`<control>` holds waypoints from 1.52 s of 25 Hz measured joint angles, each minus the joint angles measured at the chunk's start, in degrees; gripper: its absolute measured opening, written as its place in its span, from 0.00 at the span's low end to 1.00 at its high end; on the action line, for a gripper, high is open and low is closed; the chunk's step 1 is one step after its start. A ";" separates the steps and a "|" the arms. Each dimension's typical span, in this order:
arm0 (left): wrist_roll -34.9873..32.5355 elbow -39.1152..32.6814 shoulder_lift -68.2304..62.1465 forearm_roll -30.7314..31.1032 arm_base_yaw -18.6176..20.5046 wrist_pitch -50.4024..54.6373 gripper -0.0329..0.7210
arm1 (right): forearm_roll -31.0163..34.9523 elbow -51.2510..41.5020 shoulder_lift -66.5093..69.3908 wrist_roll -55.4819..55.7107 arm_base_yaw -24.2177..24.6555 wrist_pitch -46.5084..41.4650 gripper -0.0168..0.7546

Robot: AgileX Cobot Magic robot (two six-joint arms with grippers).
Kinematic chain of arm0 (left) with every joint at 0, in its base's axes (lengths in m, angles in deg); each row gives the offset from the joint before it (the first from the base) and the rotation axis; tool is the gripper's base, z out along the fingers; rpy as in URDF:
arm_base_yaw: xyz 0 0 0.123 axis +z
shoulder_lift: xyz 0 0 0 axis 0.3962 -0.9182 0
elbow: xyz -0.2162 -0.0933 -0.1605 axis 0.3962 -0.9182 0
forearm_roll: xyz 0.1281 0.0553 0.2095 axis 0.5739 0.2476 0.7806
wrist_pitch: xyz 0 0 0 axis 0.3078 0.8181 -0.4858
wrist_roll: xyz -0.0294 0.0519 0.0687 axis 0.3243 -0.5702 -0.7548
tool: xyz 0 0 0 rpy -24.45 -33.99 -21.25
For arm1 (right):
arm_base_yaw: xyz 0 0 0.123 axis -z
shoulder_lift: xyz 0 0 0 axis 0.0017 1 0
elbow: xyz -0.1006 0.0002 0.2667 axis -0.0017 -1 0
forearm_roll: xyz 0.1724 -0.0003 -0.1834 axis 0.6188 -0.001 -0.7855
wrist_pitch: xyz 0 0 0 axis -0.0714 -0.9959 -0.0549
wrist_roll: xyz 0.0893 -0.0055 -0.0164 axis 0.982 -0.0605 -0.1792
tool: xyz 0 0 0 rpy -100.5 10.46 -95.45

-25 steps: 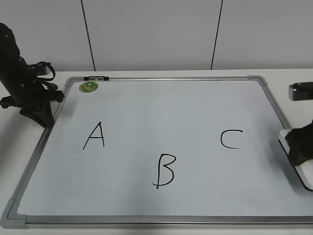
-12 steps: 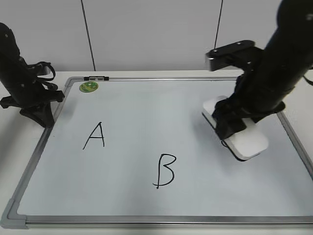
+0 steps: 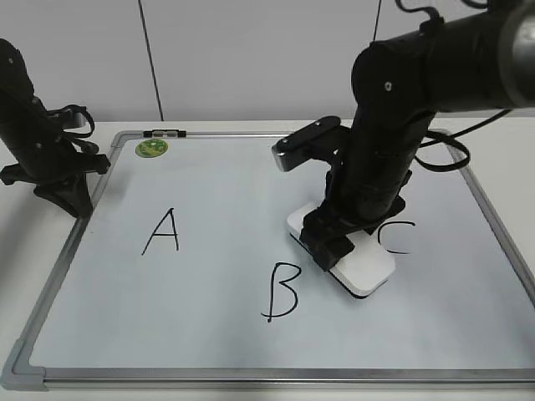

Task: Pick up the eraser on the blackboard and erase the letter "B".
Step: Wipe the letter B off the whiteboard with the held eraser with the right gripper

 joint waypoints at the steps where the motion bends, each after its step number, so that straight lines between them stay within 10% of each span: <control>1: 0.00 0.00 0.00 0.00 0.00 0.00 0.11 | 0.00 0.05 0.89 -0.58 0.00 0.27 0.72; 19: 0.00 0.00 0.00 -0.32 0.05 0.10 0.11 | 2.44 1.75 7.74 -4.72 -0.75 3.24 0.72; 38: 0.00 0.00 0.00 -0.45 0.05 0.10 0.11 | 0.00 2.80 9.21 -4.75 -16.70 4.58 0.72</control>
